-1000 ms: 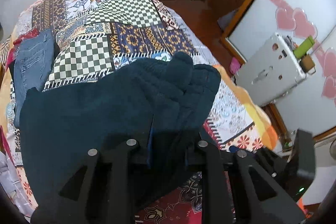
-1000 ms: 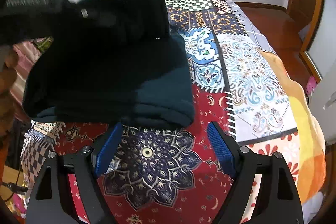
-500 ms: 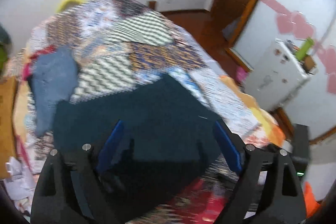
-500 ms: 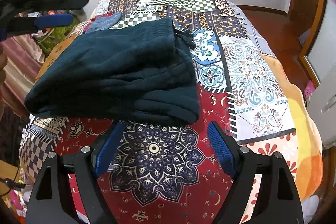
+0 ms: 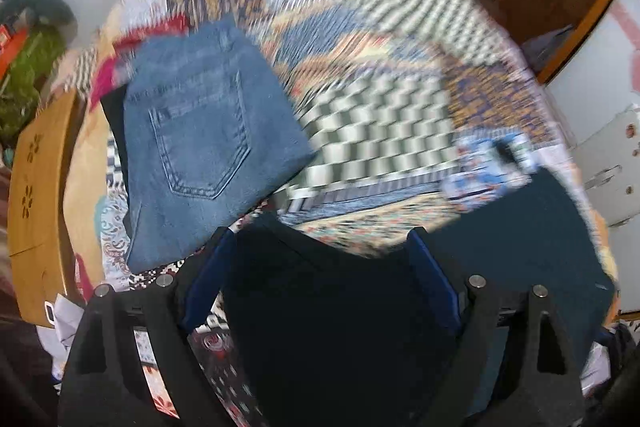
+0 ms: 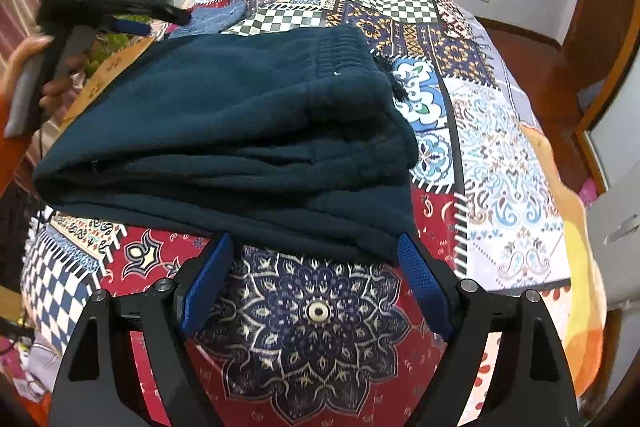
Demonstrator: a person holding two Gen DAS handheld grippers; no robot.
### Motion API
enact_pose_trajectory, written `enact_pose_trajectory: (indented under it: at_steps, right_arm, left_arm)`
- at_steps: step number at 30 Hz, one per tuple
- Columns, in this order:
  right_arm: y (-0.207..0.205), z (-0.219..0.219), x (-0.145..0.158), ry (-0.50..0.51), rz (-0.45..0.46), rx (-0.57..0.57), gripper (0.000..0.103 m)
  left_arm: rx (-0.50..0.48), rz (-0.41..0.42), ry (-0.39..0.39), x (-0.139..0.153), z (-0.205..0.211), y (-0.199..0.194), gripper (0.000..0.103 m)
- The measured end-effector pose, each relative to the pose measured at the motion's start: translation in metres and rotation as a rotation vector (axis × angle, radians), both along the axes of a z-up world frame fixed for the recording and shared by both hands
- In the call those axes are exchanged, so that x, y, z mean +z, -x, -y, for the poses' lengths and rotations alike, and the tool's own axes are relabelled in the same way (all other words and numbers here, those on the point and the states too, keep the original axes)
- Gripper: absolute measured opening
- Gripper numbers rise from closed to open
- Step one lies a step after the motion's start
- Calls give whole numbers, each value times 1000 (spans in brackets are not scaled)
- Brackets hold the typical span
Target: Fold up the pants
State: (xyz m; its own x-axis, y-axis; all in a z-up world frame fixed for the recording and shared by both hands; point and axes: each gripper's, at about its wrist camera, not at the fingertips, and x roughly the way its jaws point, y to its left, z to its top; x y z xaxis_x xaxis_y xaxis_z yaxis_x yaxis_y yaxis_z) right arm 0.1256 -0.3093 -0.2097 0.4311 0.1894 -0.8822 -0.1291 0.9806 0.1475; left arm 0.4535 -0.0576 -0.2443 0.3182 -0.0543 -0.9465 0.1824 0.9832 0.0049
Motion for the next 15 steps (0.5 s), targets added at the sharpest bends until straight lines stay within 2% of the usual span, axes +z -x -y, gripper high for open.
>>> enact_pose_trajectory:
  at_steps: [2,3,5,7,13,15]
  right_arm:
    - [-4,0,-1,0,-5,-7,83]
    - [-7,1,-1,1,-8,-10,83]
    - [-14,1,-2,5,-13,-12,83]
    - [-20,2,-2,11,-12,-14,83]
    - [-48,-1,0,65,2,-8,81]
    - [-56,0,5,81,18,-5,80]
  left_arm:
    - [1,-28,-65,-18,-3,-11,87]
    - [-16,-38,-130,-31,-3,-16,88]
    - [-57,-24,-194,-44,-7,-15,96]
    - [-61,4,-189,-45,-17,-11,103]
    - [17,-14,-152,-42,-64,23,103]
    - [43,-47,-115,-40,-82,44,103]
